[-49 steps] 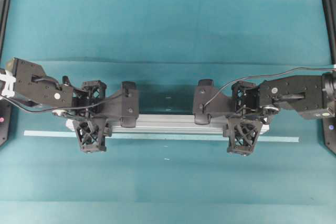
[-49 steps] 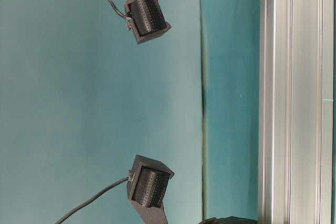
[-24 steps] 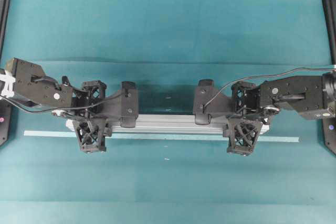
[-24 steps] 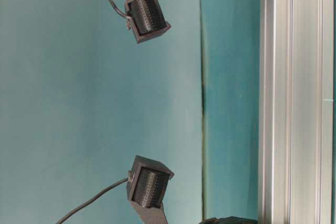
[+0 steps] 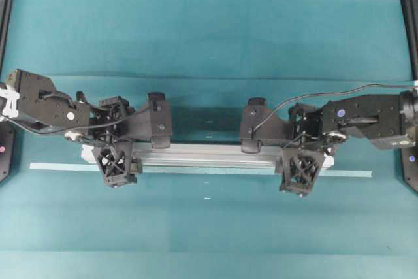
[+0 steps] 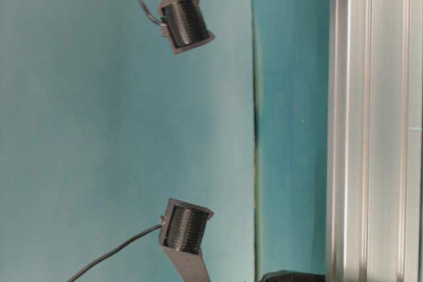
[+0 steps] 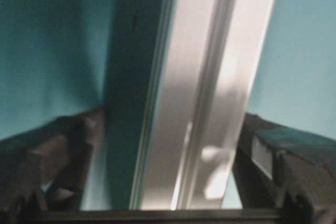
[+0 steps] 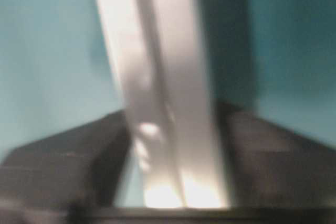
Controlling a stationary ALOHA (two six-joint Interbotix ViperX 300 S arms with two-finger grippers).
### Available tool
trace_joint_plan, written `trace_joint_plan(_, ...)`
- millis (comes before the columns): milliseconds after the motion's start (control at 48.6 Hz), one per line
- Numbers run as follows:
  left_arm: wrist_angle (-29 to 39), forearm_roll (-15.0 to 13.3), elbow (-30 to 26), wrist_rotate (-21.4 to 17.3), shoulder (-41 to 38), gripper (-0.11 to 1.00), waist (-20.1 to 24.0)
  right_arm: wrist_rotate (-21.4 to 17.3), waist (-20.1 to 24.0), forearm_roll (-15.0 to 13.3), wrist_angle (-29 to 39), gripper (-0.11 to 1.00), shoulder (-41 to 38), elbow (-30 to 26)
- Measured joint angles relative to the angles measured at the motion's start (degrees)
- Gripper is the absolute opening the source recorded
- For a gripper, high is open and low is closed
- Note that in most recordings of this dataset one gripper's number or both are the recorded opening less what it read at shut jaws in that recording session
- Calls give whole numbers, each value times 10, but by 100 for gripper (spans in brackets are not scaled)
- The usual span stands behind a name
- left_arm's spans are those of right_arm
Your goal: Lift the metal rail with both hands and move it towards you.
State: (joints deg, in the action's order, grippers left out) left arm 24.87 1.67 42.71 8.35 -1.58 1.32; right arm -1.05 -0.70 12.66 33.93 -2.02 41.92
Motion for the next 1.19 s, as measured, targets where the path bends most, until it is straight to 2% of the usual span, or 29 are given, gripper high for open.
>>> trace_joint_plan(62,0,0,0,-1,-1,88,0,0,1,3,2,98,0,1)
trace_joint_plan(103,0,0,0,-1,-1,88,-1,0,2,3,1,100,0,2)
trace_joint_plan(679,6,0,-2,-1,11,89,-11,0,-4,-6,2,99,12,2)
trace_joint_plan(987,43,0,2,-3,129,89,-11,1,-16,-11,3,99,113,3)
trace_joint_plan(1193,53,0,16,-4,214,89,-11,1,-31,-33,5,99,187,4)
